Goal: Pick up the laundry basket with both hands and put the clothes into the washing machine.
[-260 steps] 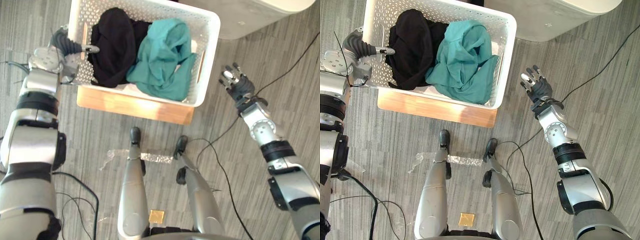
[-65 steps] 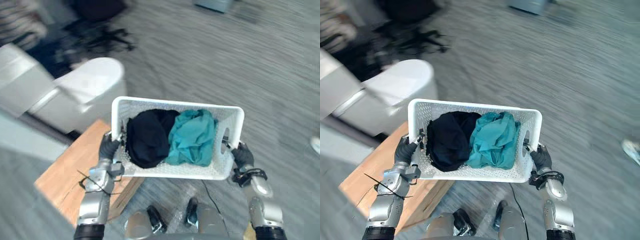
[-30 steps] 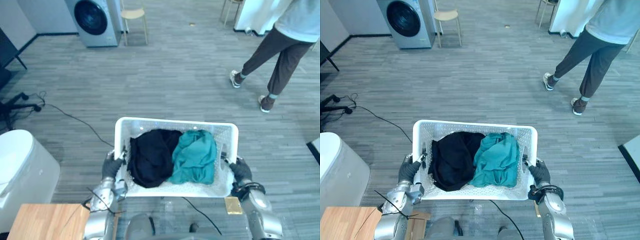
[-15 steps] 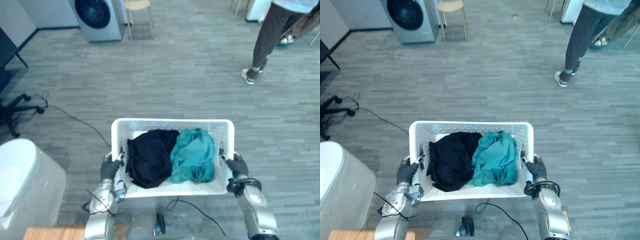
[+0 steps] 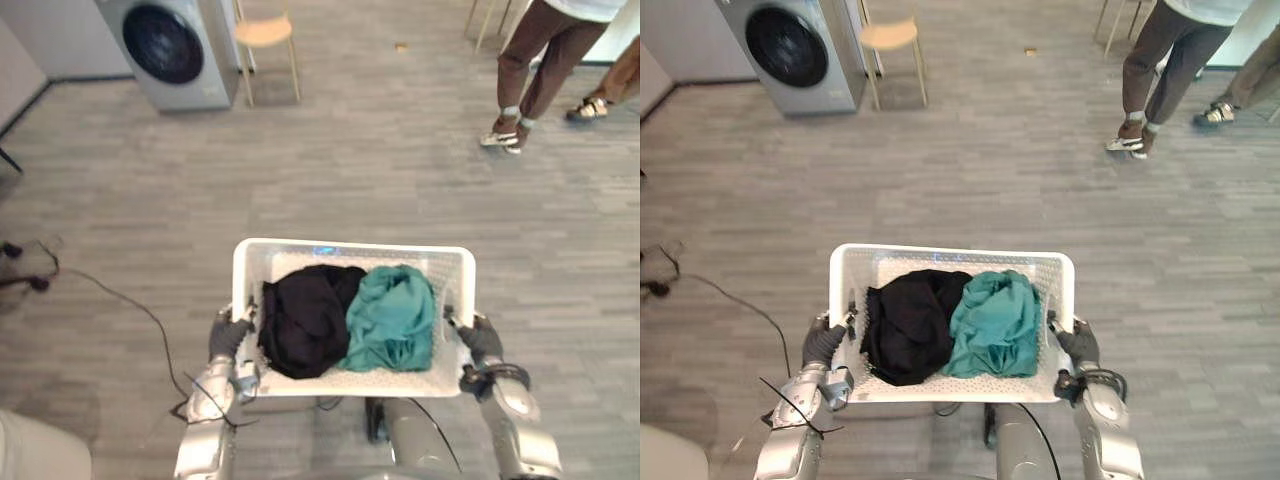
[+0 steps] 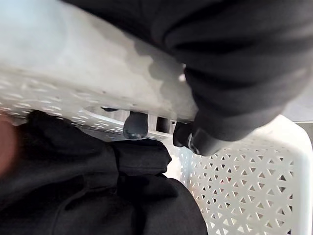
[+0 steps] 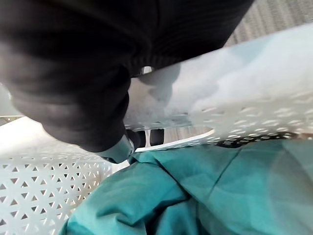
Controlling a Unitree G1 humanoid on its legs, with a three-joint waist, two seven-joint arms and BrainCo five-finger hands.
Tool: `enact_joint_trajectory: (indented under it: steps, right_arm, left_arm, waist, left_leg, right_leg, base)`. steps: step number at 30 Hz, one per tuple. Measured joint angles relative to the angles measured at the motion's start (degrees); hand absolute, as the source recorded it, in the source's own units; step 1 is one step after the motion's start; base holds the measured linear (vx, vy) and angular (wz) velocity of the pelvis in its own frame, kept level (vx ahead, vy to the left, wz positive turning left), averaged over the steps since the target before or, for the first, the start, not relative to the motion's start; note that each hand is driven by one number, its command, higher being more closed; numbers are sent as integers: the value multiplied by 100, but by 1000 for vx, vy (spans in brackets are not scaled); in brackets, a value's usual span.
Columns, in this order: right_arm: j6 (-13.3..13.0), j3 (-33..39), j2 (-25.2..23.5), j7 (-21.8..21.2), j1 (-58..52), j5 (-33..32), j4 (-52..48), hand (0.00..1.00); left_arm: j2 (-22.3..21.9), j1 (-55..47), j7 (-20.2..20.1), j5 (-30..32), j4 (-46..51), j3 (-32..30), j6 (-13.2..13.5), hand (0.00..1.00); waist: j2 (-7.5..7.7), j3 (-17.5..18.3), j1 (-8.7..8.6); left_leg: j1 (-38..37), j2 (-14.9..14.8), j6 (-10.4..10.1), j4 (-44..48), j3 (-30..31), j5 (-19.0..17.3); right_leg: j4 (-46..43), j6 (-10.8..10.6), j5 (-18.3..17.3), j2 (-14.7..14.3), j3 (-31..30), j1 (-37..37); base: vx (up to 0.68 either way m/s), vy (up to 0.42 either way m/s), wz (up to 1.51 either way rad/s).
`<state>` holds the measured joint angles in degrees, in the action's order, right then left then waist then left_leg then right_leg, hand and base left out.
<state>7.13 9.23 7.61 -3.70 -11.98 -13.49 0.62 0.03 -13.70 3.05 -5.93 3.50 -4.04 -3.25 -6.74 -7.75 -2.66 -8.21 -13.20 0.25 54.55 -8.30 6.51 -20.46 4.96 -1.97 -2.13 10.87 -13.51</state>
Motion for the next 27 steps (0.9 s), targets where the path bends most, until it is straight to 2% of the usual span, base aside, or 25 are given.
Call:
enact_joint_trajectory:
  steps: [1,2,3,4,5,6,7,8,9,10,11,12,13,14,15,16,18,19,20,21,22,24,25,26,27]
  right_arm:
    - [-2,3,18,4,53,0,5,100]
    - [-2,9,29,5,104,0,18,100]
    - [-5,12,-9,16,255,3,17,100]
    - [-4,-12,-18,57,322,10,19,100]
    - [-3,-18,-16,81,335,11,20,100]
    - [2,-24,-20,118,349,12,22,100]
    - [11,-34,-30,119,352,12,28,100]
    - [12,-43,-26,118,354,12,27,100]
    - [13,-48,-25,118,354,12,28,100]
    - [10,-38,-17,119,355,12,28,100]
    - [7,-27,-10,120,345,13,28,100]
    - [3,-23,-52,123,346,15,67,100]
    - [0,-35,-126,170,403,26,108,100]
    - [-2,-39,-102,174,454,30,106,100]
    - [-1,-55,-124,187,560,74,123,100]
    - [-1,-53,-170,229,581,89,125,100]
    - [-1,-48,-221,224,530,158,128,100]
    - [-1,-63,-305,220,534,239,143,100]
    - [-4,-78,-397,211,533,284,235,100]
    - [-3,-79,-442,212,531,289,299,100]
    - [-3,-88,-516,214,488,351,321,100]
    - [-6,-83,-528,215,450,412,316,100]
    - [-11,-80,-523,218,449,410,313,100]
    - [-44,-69,-499,224,448,408,298,100]
    - [-69,-64,-480,225,423,407,286,100]
  left_arm:
    - [5,36,-4,-3,-1,-7,26,100]
    - [13,65,8,-20,-2,-29,43,100]
    - [31,99,30,-60,-1,-137,90,100]
    - [36,90,60,-125,-1,-144,116,100]
    - [24,84,67,-131,-2,-143,114,100]
    - [4,62,70,-135,-1,-142,115,100]
    - [-2,14,79,-141,-1,-150,116,100]
    - [-4,-3,78,-158,0,-155,117,100]
    - [-8,-2,75,-183,-1,-160,116,100]
    - [-28,7,71,-182,9,-161,119,100]
    - [-53,3,72,-179,14,-160,119,100]
    - [-59,5,75,-175,3,-165,115,100]
    - [-70,84,85,-166,-25,-206,98,100]
    - [-74,125,80,-166,-16,-226,98,100]
    - [-76,145,89,-169,-14,-268,95,100]
    - [-81,133,94,-171,-15,-279,77,100]
    - [-44,117,104,-170,-14,-280,57,100]
    - [14,113,107,-169,-9,-279,52,100]
    - [96,84,110,-161,50,-292,29,100]
    - [134,56,111,-131,89,-286,12,100]
    - [157,-34,114,-61,157,-286,11,100]
    - [184,-90,113,-60,169,-266,10,100]
    - [187,-86,114,-62,169,-254,12,100]
    - [185,-79,120,-64,169,-228,15,100]
    - [159,-90,126,-64,167,-211,13,100]
  waist:
    - [-85,10,38]
    - [-108,8,71]
    - [-14,-62,195]
    - [82,-131,277]
    - [112,-156,362]
    - [162,-218,382]
    - [251,-275,402]
    - [249,-278,411]
    - [237,-285,430]
    - [212,-281,378]
    - [169,-254,372]
    - [182,-245,400]
    - [366,-200,350]
    - [363,-203,349]
    - [429,-224,428]
    - [496,-215,482]
    - [627,-231,505]
    - [695,-246,502]
    - [688,-251,472]
    - [670,-255,456]
    - [596,-255,392]
    - [532,-219,329]
    - [540,-211,318]
    - [543,-205,261]
    - [521,-195,174]
  left_leg:
    - [295,-337,293,689,-207,-221]
    - [581,-634,544,1249,-400,-484]
    - [1140,-912,872,1924,-643,-973]
    - [1582,-943,870,2069,-744,-1353]
    - [1786,-857,778,1976,-762,-1532]
    - [2178,-623,580,1562,-741,-1825]
    - [2483,-332,340,841,-738,-2028]
    - [2631,-190,241,406,-736,-2099]
    - [2809,2,150,-349,-683,-2114]
    - [2996,309,-197,-1945,-414,-1865]
    - [2966,392,-363,-2645,-228,-1658]
    - [2881,524,-215,-2832,-259,-799]
    - [2962,782,42,-2432,-332,-1284]
    - [3063,784,183,-2141,-314,-1468]
    - [3078,832,389,-1689,-339,-1869]
    - [2888,956,462,-1545,-406,-2181]
    - [2395,1236,595,-1781,-545,-2374]
    - [1926,1447,680,-2088,-618,-2461]
    - [1483,1574,728,-2414,-622,-2501]
    - [1242,1605,741,-2607,-620,-2505]
    - [799,1606,741,-2966,-606,-2499]
    - [374,1569,739,-3277,-586,-2499]
    - [310,1561,737,-3306,-574,-2500]
    - [221,1525,660,-3324,-526,-2530]
    - [144,1456,446,-3278,-421,-2642]
  right_leg:
    - [158,10,-55,-124,-9,237]
    - [296,22,-110,-220,-48,441]
    - [548,-10,-359,-275,-230,846]
    - [611,-32,-527,-219,-397,1123]
    - [629,-64,-610,-172,-471,1252]
    - [641,-167,-816,-26,-598,1506]
    - [625,-310,-1015,164,-714,1698]
    - [607,-396,-1116,270,-780,1785]
    - [598,-537,-1255,434,-817,1909]
    - [602,-796,-1522,691,-875,2146]
    - [617,-897,-1653,745,-905,2228]
    - [629,-998,-1866,865,-984,2427]
    - [637,-918,-1838,1050,-1229,2586]
    - [577,-915,-1740,1033,-1288,2575]
    - [290,-999,-1694,1121,-1340,2562]
    - [-354,-1155,-1634,1237,-1435,2472]
    - [-1854,-1780,-1270,1403,-1692,2035]
    - [-3262,-2063,-923,1465,-1754,1571]
    - [-4387,-1952,-846,1490,-1562,1086]
    - [-4678,-1755,-903,1473,-1418,890]
    - [-4712,-1311,-1060,1377,-1120,589]
    - [-4045,-1014,-1300,1228,-860,210]
    - [-3719,-970,-1386,1202,-817,80]
    - [-3005,-885,-1465,1171,-736,-142]
    - [-2092,-855,-1424,993,-729,-245]
  base:
    - [697,-57,0]
    - [496,-29,-26]
    - [708,-12,-41]
    - [561,27,-39]
    - [513,93,-35]
    - [496,167,-30]
    - [493,200,-32]
    - [495,270,-31]
    - [512,319,-27]
    - [527,344,-21]
    - [561,375,-21]
    - [625,375,3]
    - [788,422,8]
    - [782,409,7]
    - [666,361,-6]
    - [627,366,-7]
    - [534,263,7]
    - [521,173,6]
    - [501,147,0]
    - [569,136,-7]
    - [459,100,-7]
    - [460,61,-2]
    - [307,18,8]
    - [395,-11,21]
    - [410,-22,28]
